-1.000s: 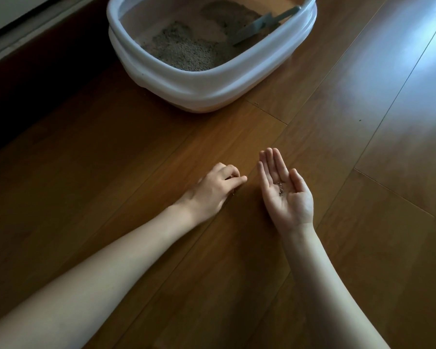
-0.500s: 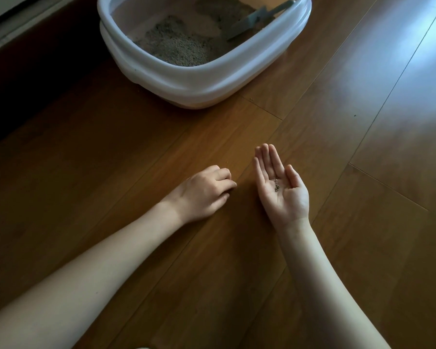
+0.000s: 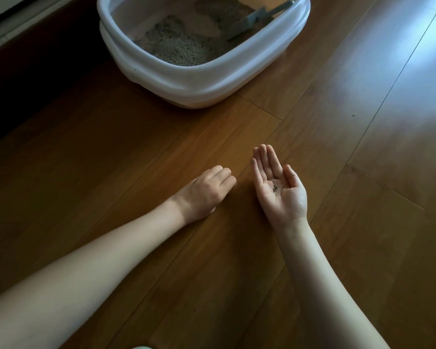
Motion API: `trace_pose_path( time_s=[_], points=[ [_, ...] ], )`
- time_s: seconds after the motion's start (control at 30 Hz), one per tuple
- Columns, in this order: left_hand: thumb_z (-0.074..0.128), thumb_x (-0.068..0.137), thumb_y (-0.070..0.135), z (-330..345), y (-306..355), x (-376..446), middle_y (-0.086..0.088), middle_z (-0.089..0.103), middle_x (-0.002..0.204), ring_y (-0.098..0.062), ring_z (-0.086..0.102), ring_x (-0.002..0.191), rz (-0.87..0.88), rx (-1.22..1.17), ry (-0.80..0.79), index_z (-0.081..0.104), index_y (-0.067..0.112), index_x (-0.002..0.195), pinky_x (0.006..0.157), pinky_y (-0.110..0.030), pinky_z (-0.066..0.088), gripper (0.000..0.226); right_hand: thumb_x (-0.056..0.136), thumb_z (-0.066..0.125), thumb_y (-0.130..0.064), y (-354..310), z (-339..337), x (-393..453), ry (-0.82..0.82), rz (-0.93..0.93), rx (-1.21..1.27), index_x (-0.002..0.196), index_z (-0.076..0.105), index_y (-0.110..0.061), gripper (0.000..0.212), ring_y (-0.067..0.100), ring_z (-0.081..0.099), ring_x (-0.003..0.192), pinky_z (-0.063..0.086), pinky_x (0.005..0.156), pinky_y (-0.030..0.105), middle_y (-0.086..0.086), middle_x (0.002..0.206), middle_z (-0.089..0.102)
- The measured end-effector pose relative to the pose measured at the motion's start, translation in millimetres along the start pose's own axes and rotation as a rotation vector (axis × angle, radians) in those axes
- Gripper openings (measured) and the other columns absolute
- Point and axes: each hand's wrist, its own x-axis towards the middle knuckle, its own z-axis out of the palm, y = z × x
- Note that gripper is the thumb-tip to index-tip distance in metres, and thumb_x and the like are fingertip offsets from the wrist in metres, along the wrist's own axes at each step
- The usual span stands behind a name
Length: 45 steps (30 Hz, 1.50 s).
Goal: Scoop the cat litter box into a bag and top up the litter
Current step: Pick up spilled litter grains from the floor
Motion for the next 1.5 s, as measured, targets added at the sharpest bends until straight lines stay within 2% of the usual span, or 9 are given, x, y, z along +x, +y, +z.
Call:
trace_pose_path(
  time_s=[0.17,0.33,0.4,0.5,0.57,0.7,0.8,1.0,1.5],
  points=[
    [0.041,0.075,-0.011,5.1,0.1,2.4,-0.008,0.052,0.081,-0.021,0.048,0.070,-0.023,0.059,0.001,0.053,0.009,0.086,0.067,-0.034,0.043,0.025,0.101,0.028,-0.022,-0.9,-2.0,1.2,0.046,0.000,-0.040,0.117,0.059,0.012,0.049,0.038,0.053,0.120,0.039,0.104,0.047,0.026,0.127,0.057],
    [0.047,0.091,0.008,-21.5,6.1,24.7,-0.010,0.057,0.089,-0.020,0.054,0.082,-0.240,-0.306,0.195,0.057,0.003,0.092,0.074,-0.024,0.041,0.011,0.101,0.025,-0.025,7.8,-2.2,3.2,0.102,0.053,-0.282,0.125,0.055,0.007,0.049,0.032,0.057,0.118,0.040,0.103,0.041,0.024,0.126,0.059],
    [0.050,0.092,0.012,-36.9,11.2,37.6,-0.007,0.060,0.088,-0.015,0.054,0.083,-0.189,-0.435,0.194,0.062,0.004,0.092,0.075,-0.019,0.040,0.014,0.103,0.026,-0.024,11.4,-3.8,6.7,0.112,0.085,-0.315,0.106,0.066,0.005,0.049,0.020,0.069,0.096,0.046,0.092,0.031,0.014,0.103,0.071],
    [0.062,0.086,0.016,-49.7,13.7,50.1,-0.003,0.066,0.083,-0.013,0.056,0.079,-0.107,-0.498,0.160,0.070,0.008,0.091,0.071,-0.017,0.039,0.013,0.103,0.032,-0.012,18.5,1.4,8.8,0.054,0.048,-0.324,0.089,0.059,-0.011,0.031,-0.001,0.066,0.064,0.052,0.065,0.014,-0.011,0.066,0.070],
    [0.068,0.080,0.017,-54.9,11.0,52.1,0.001,0.068,0.081,-0.012,0.059,0.078,-0.144,-0.542,0.200,0.073,0.012,0.086,0.069,-0.019,0.043,0.009,0.103,0.030,-0.017,16.9,3.0,10.0,0.029,0.035,-0.314,0.096,0.061,-0.001,0.036,0.012,0.071,0.077,0.057,0.067,0.024,0.004,0.082,0.074],
    [0.074,0.078,0.011,-61.4,5.5,42.7,0.008,0.070,0.085,-0.003,0.064,0.081,-0.373,-0.692,0.354,0.074,0.015,0.087,0.070,-0.016,0.049,0.010,0.101,0.028,-0.023,8.7,10.0,4.1,0.024,0.047,-0.307,0.124,0.055,0.009,0.048,0.036,0.059,0.115,0.050,0.096,0.043,0.028,0.128,0.056],
    [0.069,0.084,0.012,-52.1,-1.0,27.9,0.005,0.068,0.092,-0.003,0.062,0.085,-0.480,-0.601,0.382,0.071,0.014,0.094,0.073,-0.014,0.050,0.011,0.101,0.027,-0.021,3.9,5.4,3.5,-0.020,0.039,-0.234,0.118,0.060,0.013,0.050,0.040,0.056,0.118,0.046,0.100,0.045,0.028,0.130,0.054],
    [0.071,0.081,0.016,-12.4,-4.9,-9.4,0.000,0.059,0.101,-0.014,0.054,0.094,-0.449,-0.349,0.046,0.065,0.013,0.109,0.079,-0.028,0.050,0.028,0.101,0.028,-0.019,0.9,-2.5,3.7,-0.062,0.015,-0.134,0.112,0.063,0.014,0.049,0.039,0.056,0.116,0.047,0.099,0.045,0.027,0.129,0.056],
    [0.065,0.084,0.003,-5.2,0.1,-11.6,-0.007,0.061,0.091,-0.021,0.060,0.085,-0.186,-0.208,0.029,0.066,0.006,0.098,0.070,-0.035,0.054,0.014,0.101,0.028,-0.020,3.4,-1.4,2.3,-0.091,0.044,-0.122,0.117,0.060,0.013,0.048,0.039,0.055,0.117,0.042,0.101,0.045,0.027,0.128,0.057]
  ],
)
